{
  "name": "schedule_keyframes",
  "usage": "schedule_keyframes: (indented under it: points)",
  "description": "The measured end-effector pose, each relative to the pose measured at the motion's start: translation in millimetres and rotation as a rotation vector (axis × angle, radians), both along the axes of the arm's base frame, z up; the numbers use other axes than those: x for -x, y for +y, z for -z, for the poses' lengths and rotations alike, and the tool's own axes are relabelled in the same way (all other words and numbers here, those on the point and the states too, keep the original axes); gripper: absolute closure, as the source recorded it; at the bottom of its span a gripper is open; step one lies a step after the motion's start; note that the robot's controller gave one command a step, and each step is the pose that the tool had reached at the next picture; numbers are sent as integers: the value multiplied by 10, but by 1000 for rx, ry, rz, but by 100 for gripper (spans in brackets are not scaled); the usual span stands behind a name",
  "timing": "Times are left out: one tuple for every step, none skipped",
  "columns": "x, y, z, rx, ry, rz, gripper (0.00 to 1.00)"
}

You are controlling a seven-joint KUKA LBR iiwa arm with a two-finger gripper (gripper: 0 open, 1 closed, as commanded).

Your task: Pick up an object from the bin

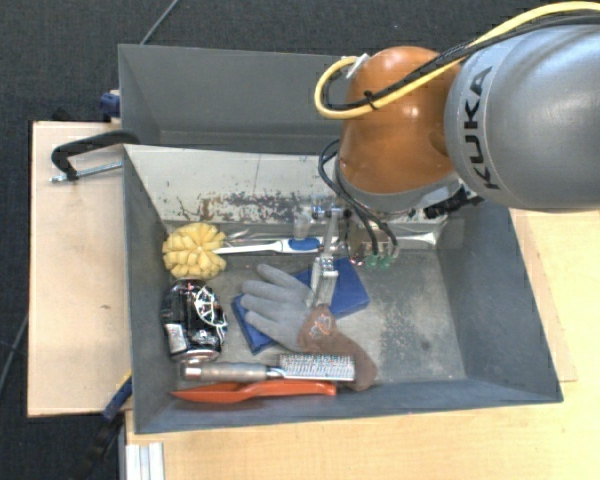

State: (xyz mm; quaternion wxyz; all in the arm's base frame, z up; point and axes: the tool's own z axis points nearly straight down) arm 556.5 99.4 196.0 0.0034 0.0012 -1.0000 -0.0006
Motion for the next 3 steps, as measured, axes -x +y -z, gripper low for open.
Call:
schedule_keyframes:
  points:
    - [-18,-5,-48,-1,-9,2,0]
    - [236,-7,550,-1,-8,-107,0]
    - [386,-23,646,-2,-7,-160,0]
